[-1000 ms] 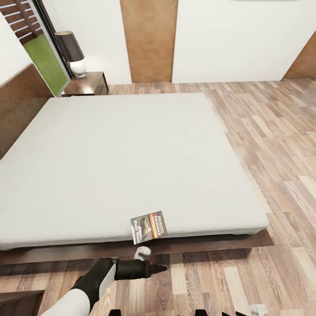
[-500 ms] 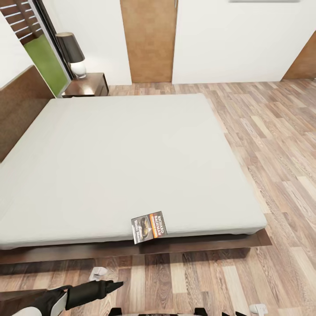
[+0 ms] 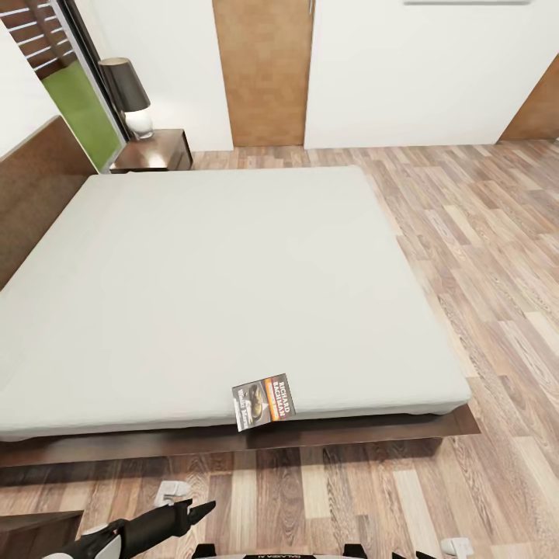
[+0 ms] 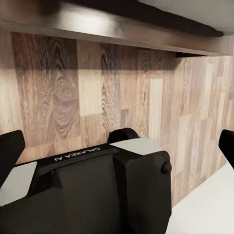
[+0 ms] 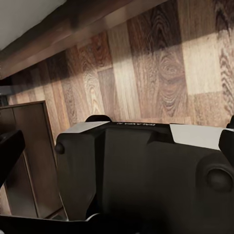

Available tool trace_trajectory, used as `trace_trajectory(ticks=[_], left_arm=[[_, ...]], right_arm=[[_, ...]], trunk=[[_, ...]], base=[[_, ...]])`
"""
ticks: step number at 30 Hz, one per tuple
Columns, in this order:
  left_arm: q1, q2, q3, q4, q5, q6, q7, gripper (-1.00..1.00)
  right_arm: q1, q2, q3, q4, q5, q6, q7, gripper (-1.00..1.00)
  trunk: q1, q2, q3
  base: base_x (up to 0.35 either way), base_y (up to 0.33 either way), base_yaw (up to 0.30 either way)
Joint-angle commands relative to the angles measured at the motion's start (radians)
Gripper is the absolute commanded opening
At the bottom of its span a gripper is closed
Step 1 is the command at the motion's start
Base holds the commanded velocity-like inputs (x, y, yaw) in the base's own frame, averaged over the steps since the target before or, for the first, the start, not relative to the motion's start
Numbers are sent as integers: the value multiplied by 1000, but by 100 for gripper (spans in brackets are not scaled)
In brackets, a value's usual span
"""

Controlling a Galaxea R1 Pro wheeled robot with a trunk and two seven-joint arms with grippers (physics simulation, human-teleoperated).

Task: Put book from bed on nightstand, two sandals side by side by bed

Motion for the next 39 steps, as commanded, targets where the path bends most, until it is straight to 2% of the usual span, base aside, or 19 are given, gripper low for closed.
trace_trajectory(ticks=[1, 10, 13, 14, 15, 16, 18, 19, 21, 22, 24, 29, 32, 34, 35, 37, 39], left_arm=[[-1, 0, -4, 1, 2, -9, 0, 100], [-1, -7, -3, 2, 3, -10, 7, 100], [-1, -8, -3, 2, 3, -10, 7, 100], [-1, -8, -3, 2, 3, -10, 7, 100], [-1, -8, -3, 2, 3, -10, 8, 100], [-1, -8, -3, 2, 3, -10, 8, 100], [-1, -8, -3, 2, 3, -10, 9, 100], [-1, -8, -3, 2, 3, -10, 10, 100], [-1, -8, -3, 2, 3, -10, 10, 100], [-1, -8, -3, 2, 3, -10, 9, 100], [-1, -8, -3, 2, 3, -10, 9, 100], [-1, -7, -3, 2, 3, -9, 9, 100], [-1, -7, -3, 2, 3, -9, 9, 100], [-1, -8, -3, 2, 3, -9, 9, 100], [-1, -8, -3, 2, 3, -9, 9, 100], [-1, -8, -3, 2, 4, -9, 9, 100], [-1, -8, -3, 2, 4, -9, 9, 100]], right_arm=[[0, 0, -1, 1, -3, 0, 4, 100], [0, 5, -1, -20, -4, 11, 4, 100], [-1, 14, 1, -74, -4, 37, 0, 100], [-2, 40, 2, -103, -4, 48, -8, 100], [-3, 87, 2, -131, -4, 55, -25, 100], [-3, 116, 2, -145, -4, 58, -36, 100], [-3, 232, 2, -203, -3, 64, -91, 100], [-3, 278, 3, -225, -3, 64, -129, 100], [-3, 327, 3, -246, -3, 59, -193, 100], [-3, 346, 4, -256, -4, 57, -229, 100], [-6, 369, 5, -263, -5, 55, -265, 100], [-11, 407, 8, -271, -7, 59, -297, 100], [-16, 415, 9, -291, -15, 66, -297, 100], [-18, 417, 10, -337, -52, 80, -294, 100], [-18, 418, 11, -368, -87, 101, -293, 100], [-19, 418, 37, -440, -219, 193, -292, 100], [-19, 418, 97, -472, -336, 271, -291, 100]], trunk=[[0, -1, -1], [0, -1, -1], [0, -1, -1], [0, -1, -1], [0, -1, -1], [0, -1, -1], [0, -1, -1], [0, -1, -1], [0, -1, -1], [0, -1, -1], [0, -1, -1], [0, -1, -1], [0, -1, -1], [0, -1, -1], [0, -1, -1], [0, -1, -1], [0, -1, -1]], base=[[0, 0, 0], [0, 0, 0], [0, 0, 0], [0, 0, 0], [0, 0, 0], [0, 0, 0], [0, 0, 0], [0, 0, 0], [0, 0, 0], [0, 0, 0], [0, 0, 0], [0, 0, 0], [0, 0, 0], [0, 0, 0], [0, 0, 0], [0, 0, 0], [0, 0, 0]])
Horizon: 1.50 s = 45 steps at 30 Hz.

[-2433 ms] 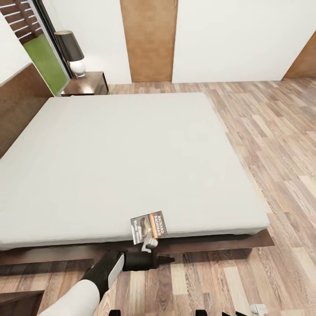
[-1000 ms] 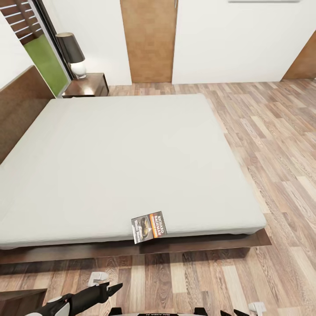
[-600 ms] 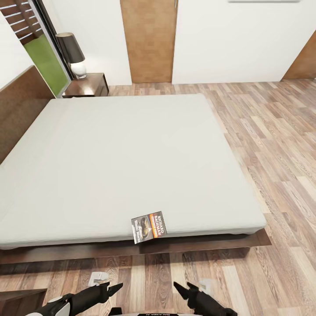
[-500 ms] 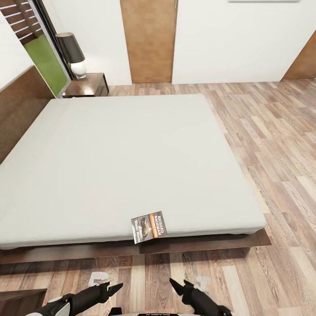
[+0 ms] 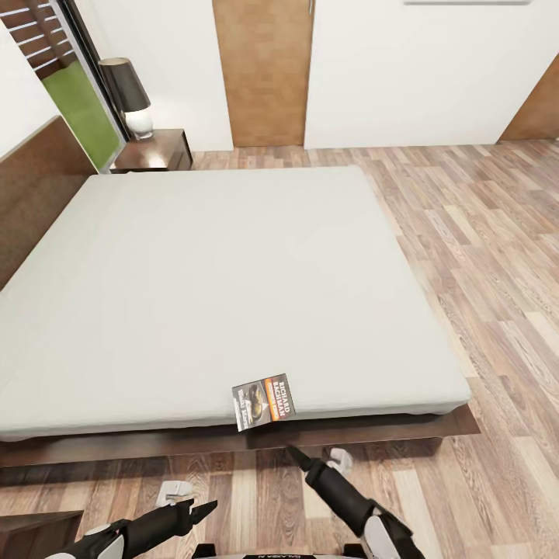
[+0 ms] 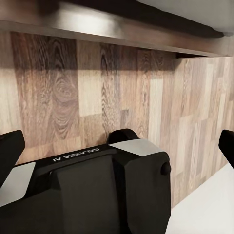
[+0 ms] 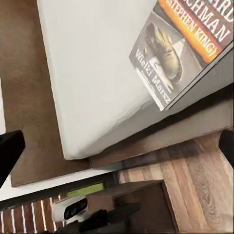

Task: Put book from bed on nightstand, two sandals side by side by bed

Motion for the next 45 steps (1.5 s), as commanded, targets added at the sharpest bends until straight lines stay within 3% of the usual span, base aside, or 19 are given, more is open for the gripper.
trace_trajectory(ticks=[1, 4, 5, 9, 14, 20, 24, 31, 33, 38, 45], left_arm=[[-1, 0, -3, 1, 1, -8, -2, 100], [-1, 0, -3, 1, 1, -8, -2, 100], [-1, 0, -3, 1, 1, -8, -2, 100], [-1, 0, -3, 1, 1, -8, -3, 100], [-1, 0, -3, 1, 1, -7, -2, 100], [-1, -9, -3, 1, 1, -7, -2, 100], [-1, -12, -3, 1, 1, -7, -2, 100], [-1, -14, -3, 2, 1, -7, -2, 100], [-1, -14, -3, 2, 1, -7, -2, 100], [-1, -14, -3, 2, 1, -7, -2, 100], [-1, -14, -3, 2, 1, -7, -2, 100]], right_arm=[[0, 0, 34, -10, -65, 35, 0, 100], [-1, 0, 106, -25, -160, 68, -1, 100], [-1, 1, 121, -28, -173, 72, -1, 100], [-2, 2, 205, -39, -195, 73, -1, 100], [-2, 0, 255, -56, -198, 67, 0, 100], [-2, 0, 259, -58, -200, 67, 11, 100], [-2, 0, 258, -59, -216, 69, 124, 100], [-2, 0, 258, -59, -239, 76, 218, 100], [-2, 0, 258, -59, -241, 79, 327, 100], [-2, 0, 258, -57, -242, 75, 354, 100], [-2, 0, 255, -57, -242, 67, 355, 100]], trunk=[[0, -1, -1], [0, -1, -1], [0, -1, -1], [0, -1, -1], [0, -1, -1], [0, -1, -1], [0, -1, -1], [0, -1, -1], [0, -1, -1], [0, -1, -1], [27, -50, -23]], base=[[0, 0, 0], [0, 0, 0], [0, 0, 0], [0, 0, 0], [0, 0, 0], [0, 0, 0], [0, 0, 0], [0, 0, 0], [0, 0, 0], [0, 0, 0], [0, 0, 0]])
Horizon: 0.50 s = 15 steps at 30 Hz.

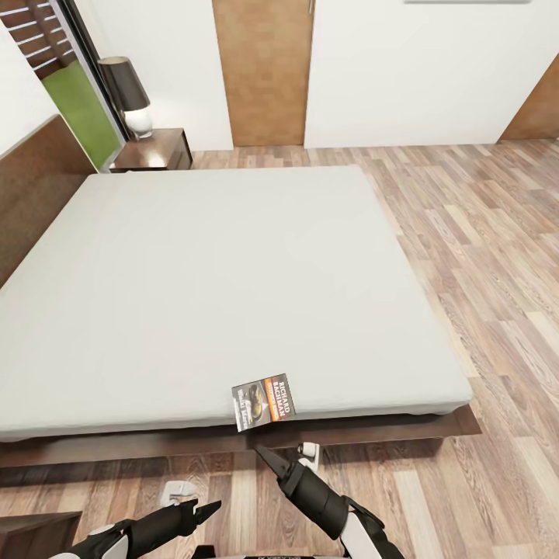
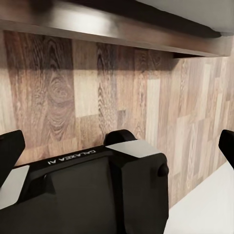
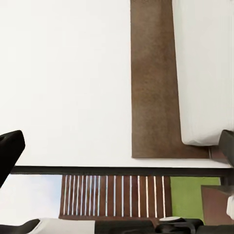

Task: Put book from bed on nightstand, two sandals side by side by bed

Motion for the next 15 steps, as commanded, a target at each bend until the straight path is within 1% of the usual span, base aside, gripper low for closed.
trace_trajectory(ticks=[1, 9, 12, 15], left_arm=[[-1, 0, -3, 1, 1, -8, -2, 100], [-1, 0, -3, 1, 1, -8, -1, 100], [-1, 0, -3, 1, 1, -8, -1, 100], [-1, 0, -3, 1, 1, -8, -1, 100]], right_arm=[[0, 0, 1, 0, -10, 9, 0, 100], [0, 0, -2, 10, -9, -7, -5, 100], [0, 0, -3, 14, -9, -43, -7, 100], [0, 0, -12, 14, -11, -86, -8, 100]], trunk=[[4, -8, -4], [35, -64, -29], [46, -85, -38], [58, -106, -48]], base=[[0, 0, 0], [0, 0, 0], [0, 0, 0], [0, 0, 0]])
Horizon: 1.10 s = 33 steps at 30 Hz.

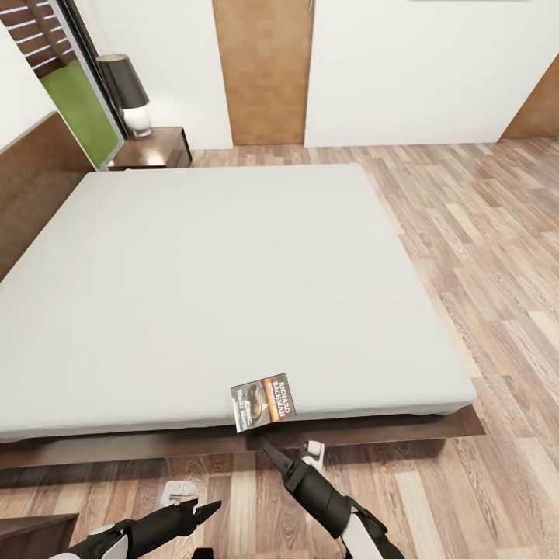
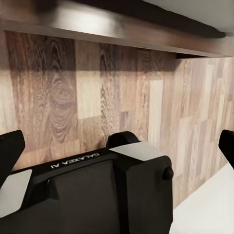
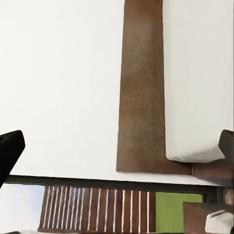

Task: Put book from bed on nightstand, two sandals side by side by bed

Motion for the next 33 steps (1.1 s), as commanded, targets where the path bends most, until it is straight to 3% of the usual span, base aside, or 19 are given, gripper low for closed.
trace_trajectory(ticks=[1, 6, 10, 18, 33], left_arm=[[-1, 0, -3, 1, 1, -8, -2, 100], [-1, 0, -3, 1, 1, -8, -2, 100], [-1, 0, -3, 1, 1, -8, -2, 100], [-1, 0, -3, 1, 1, -8, -2, 100], [-1, 0, -3, 1, 1, -8, -2, 100]], right_arm=[[0, 0, -5, 0, -16, 0, 2, 100], [0, 0, -75, 0, -118, -55, 2, 100], [0, 0, -94, 1, -149, -74, 1, 100], [0, 0, -96, 6, -154, -76, 1, 100], [0, 1, -89, 124, -153, -86, 1, 100]], trunk=[[4, -8, -4], [23, -43, -20], [39, -71, -32], [69, -127, -57], [127, -232, -104]], base=[[0, 0, 0], [0, 0, 0], [0, 0, 0], [0, 0, 0], [0, 0, 0]])
